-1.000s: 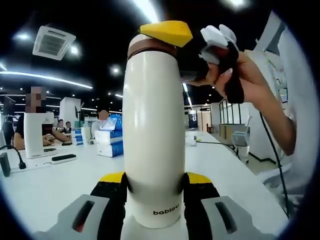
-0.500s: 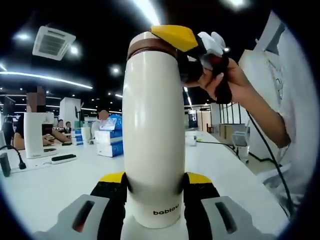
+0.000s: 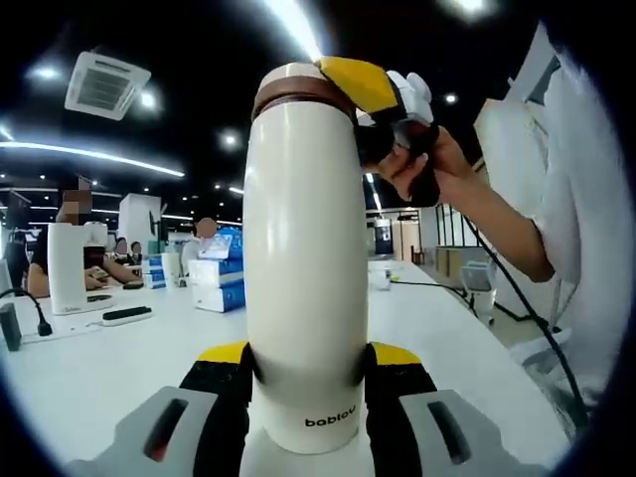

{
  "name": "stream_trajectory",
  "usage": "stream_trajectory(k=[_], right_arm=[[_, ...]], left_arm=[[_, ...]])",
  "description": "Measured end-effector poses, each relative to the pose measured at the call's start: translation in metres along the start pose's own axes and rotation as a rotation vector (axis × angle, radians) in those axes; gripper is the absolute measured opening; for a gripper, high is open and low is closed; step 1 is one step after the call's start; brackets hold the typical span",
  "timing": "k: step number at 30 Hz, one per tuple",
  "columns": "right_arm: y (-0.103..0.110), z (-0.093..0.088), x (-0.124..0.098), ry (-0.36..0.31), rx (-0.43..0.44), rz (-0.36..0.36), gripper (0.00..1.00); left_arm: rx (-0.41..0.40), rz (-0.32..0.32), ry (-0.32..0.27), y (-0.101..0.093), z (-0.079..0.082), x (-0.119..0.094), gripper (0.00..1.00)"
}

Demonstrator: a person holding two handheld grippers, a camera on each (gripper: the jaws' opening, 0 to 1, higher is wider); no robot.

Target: Grasp the water cup twist off the cup lid place the cup lid on the table

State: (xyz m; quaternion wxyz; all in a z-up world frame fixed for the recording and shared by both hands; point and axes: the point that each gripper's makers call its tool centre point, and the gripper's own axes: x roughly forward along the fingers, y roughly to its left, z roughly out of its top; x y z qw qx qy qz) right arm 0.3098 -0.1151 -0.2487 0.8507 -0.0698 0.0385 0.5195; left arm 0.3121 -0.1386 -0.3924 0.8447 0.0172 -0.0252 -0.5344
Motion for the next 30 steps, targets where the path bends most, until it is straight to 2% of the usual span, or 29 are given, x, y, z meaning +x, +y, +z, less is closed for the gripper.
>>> stream_trajectory(k=[12, 18, 25, 30], right_arm=[[0.004, 0.000, 0.001, -0.002, -0.021, 0.182, 0.46], [0.006, 0.000, 0.000, -0.030, -0.027, 0.259, 0.47], [0.009, 0.000, -0.001, -0.072, -0.040, 0.323, 0.47], [0.010, 0.001, -0.001, -0.074, -0.031, 0.323, 0.47]], left_arm=[[0.000, 0.000, -0.001, 0.000, 0.000, -0.001, 0.46], [-0.001, 0.000, -0.001, 0.000, 0.000, -0.001, 0.45], [0.000, -0.002, -0.001, 0.000, 0.000, 0.000, 0.45], [-0.004, -0.002, -0.001, 0.000, 0.000, 0.000, 0.45]])
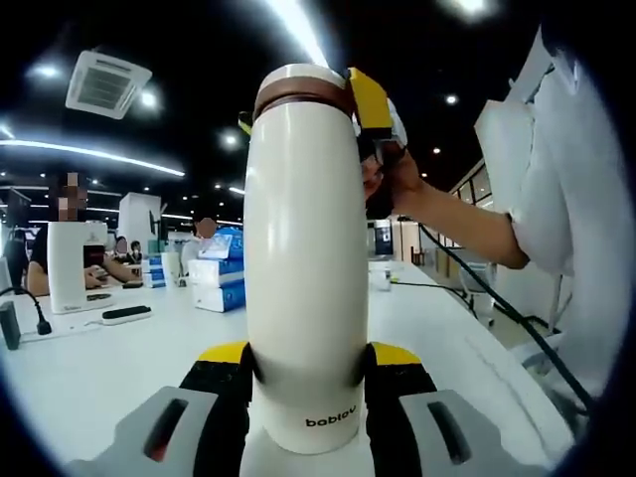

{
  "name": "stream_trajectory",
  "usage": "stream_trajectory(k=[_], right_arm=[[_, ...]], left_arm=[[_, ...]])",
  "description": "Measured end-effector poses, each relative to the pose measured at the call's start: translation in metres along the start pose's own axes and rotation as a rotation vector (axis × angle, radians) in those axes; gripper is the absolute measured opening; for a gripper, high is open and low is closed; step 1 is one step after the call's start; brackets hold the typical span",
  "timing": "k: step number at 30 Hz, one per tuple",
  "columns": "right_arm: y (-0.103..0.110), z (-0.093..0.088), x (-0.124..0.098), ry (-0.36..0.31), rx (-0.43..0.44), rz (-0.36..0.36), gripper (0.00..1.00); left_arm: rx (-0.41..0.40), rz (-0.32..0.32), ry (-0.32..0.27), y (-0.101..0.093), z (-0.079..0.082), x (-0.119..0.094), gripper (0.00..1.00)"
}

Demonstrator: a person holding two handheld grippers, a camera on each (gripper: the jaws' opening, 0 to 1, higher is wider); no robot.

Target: Grasp the water cup twist off the cup lid place the cup lid on the table

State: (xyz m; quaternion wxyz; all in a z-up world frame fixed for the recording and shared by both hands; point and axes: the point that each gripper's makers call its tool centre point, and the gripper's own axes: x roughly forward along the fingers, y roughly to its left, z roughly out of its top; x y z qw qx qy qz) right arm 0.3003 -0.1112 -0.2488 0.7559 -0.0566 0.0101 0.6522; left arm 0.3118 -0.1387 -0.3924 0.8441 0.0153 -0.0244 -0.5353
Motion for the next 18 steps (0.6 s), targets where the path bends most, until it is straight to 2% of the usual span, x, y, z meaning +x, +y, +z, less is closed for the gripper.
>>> stream_trajectory(k=[2, 4, 6, 8, 10, 12, 14, 16, 17, 18], right_arm=[[0.000, 0.000, 0.000, 0.005, 0.008, -0.013, 0.48], [-0.003, -0.001, -0.001, 0.022, 0.034, -0.072, 0.49], [-0.003, 0.003, -0.002, 0.019, 0.057, -0.120, 0.59], [-0.008, 0.009, -0.007, 0.015, 0.068, -0.213, 0.69], [-0.010, 0.013, -0.013, 0.015, 0.063, -0.336, 0.74], [-0.005, 0.013, -0.017, 0.026, 0.061, -0.403, 0.75], [0.003, 0.015, -0.021, 0.035, 0.010, -0.484, 0.84], [0.007, 0.019, -0.025, 0.025, -0.007, -0.553, 0.88], [0.011, 0.022, -0.033, 0.001, -0.013, -0.652, 0.88], [0.016, 0.023, -0.037, -0.027, -0.011, -0.708, 0.87]], left_arm=[[0.000, -0.001, 0.000, 0.000, 0.000, 0.000, 0.45], [0.002, -0.001, -0.002, 0.000, 0.000, 0.001, 0.45], [0.002, -0.001, -0.003, 0.000, 0.000, 0.001, 0.45], [0.002, -0.001, -0.003, -0.001, 0.000, 0.001, 0.45], [0.004, 0.000, -0.002, -0.001, 0.000, 0.001, 0.46], [0.004, 0.000, -0.002, -0.001, 0.000, 0.001, 0.46], [0.005, 0.000, -0.003, -0.001, 0.000, 0.001, 0.46], [0.005, 0.000, -0.003, -0.001, 0.000, 0.001, 0.46], [0.005, 0.001, -0.002, -0.001, 0.000, 0.001, 0.46], [0.004, 0.001, -0.001, -0.001, 0.000, 0.001, 0.46]])
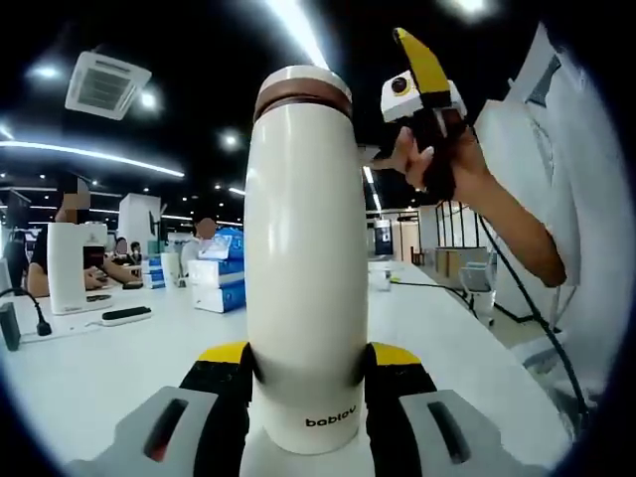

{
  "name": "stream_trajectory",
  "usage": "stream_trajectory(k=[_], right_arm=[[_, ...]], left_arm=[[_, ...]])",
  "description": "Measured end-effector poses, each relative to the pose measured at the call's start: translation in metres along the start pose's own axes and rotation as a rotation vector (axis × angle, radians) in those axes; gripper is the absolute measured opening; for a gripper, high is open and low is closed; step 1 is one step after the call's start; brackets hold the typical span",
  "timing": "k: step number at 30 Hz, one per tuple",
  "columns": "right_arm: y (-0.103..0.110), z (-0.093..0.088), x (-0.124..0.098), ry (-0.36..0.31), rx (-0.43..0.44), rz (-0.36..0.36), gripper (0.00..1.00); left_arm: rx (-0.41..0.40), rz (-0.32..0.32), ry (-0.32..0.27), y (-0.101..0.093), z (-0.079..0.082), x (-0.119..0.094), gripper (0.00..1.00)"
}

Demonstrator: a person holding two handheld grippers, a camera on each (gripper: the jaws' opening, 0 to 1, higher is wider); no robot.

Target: Grasp the water cup twist off the cup lid place the cup lid on the table

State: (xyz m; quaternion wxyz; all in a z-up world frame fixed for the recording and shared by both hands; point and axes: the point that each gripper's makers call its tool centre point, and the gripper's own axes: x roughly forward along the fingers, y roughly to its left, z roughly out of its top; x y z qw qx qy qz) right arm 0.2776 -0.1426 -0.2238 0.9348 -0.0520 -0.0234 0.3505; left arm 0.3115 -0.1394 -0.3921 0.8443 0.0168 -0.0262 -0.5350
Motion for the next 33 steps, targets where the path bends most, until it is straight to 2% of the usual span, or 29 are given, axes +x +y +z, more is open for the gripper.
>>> stream_trajectory(k=[1, 4, 8, 13, 22, 28, 33], right_arm=[[0.001, -0.001, -0.004, -0.015, 0.037, -0.043, 0.86], [0.006, -0.013, -0.012, -0.002, 0.075, -0.141, 0.84], [0.019, -0.027, -0.015, 0.011, 0.100, -0.204, 0.85], [0.025, -0.036, -0.018, 0.028, 0.092, -0.249, 0.85], [0.019, -0.033, -0.016, 0.005, 0.096, -0.288, 0.84], [0.013, -0.034, -0.006, -0.002, 0.102, -0.295, 0.83], [-0.001, -0.031, 0.013, -0.009, 0.096, -0.297, 0.82]], left_arm=[[0.000, 0.000, 0.000, 0.000, 0.000, 0.000, 0.46], [0.000, 0.000, 0.000, 0.000, 0.000, 0.000, 0.46], [-0.001, 0.000, 0.001, 0.000, 0.000, 0.000, 0.46], [0.003, 0.003, 0.004, 0.000, 0.000, -0.001, 0.46], [-0.018, 0.002, -0.016, 0.001, 0.004, -0.001, 0.45], [-0.019, 0.001, -0.017, 0.001, 0.004, -0.001, 0.45], [-0.019, 0.000, -0.018, 0.001, 0.004, -0.001, 0.45]])
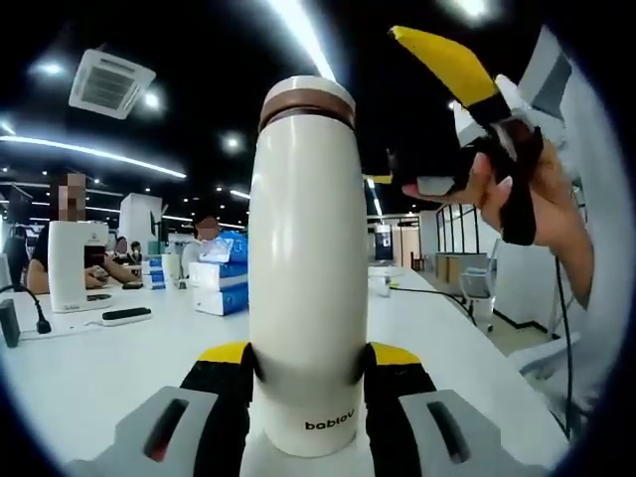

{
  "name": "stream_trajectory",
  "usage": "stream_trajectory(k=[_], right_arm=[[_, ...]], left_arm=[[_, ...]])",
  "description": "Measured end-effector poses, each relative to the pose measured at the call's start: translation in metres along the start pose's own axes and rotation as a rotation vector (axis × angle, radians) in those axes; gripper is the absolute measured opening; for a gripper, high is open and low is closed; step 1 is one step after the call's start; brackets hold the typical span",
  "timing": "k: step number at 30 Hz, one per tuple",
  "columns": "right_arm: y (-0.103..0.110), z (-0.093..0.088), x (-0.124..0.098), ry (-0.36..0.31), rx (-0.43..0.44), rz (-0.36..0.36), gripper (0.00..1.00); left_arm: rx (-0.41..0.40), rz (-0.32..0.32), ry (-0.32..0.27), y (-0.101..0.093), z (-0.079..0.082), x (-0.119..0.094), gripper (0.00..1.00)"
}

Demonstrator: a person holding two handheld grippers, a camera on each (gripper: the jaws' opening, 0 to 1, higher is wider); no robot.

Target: Grasp the water cup twist off the cup lid place the cup lid on the table

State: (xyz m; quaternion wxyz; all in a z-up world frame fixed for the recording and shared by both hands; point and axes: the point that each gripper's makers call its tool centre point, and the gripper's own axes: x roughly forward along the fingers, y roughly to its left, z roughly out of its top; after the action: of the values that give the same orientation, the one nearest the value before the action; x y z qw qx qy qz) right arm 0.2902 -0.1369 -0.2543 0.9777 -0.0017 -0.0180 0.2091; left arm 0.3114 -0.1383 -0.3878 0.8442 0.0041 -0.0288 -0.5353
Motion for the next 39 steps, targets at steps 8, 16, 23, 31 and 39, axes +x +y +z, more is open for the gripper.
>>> stream_trajectory(k=[8, 16, 23, 31, 39], right_arm=[[-0.003, 0.009, 0.018, -0.035, 0.036, 0.007, 0.79], [-0.005, 0.016, 0.025, -0.047, 0.047, 0.005, 0.59], [-0.009, 0.016, 0.026, -0.030, 0.050, 0.001, 0.47], [-0.002, 0.013, 0.028, 0.035, 0.009, 0.104, 0.46], [0.002, 0.011, 0.028, 0.090, -0.030, 0.253, 0.45]], left_arm=[[0.001, -0.001, -0.001, 0.000, 0.000, 0.000, 0.45], [0.001, -0.002, -0.001, -0.001, 0.000, 0.000, 0.45], [0.002, -0.002, -0.002, -0.002, 0.000, -0.001, 0.45], [0.005, -0.001, -0.002, -0.002, 0.000, -0.001, 0.45], [0.009, -0.002, -0.005, -0.001, 0.000, -0.001, 0.45]])
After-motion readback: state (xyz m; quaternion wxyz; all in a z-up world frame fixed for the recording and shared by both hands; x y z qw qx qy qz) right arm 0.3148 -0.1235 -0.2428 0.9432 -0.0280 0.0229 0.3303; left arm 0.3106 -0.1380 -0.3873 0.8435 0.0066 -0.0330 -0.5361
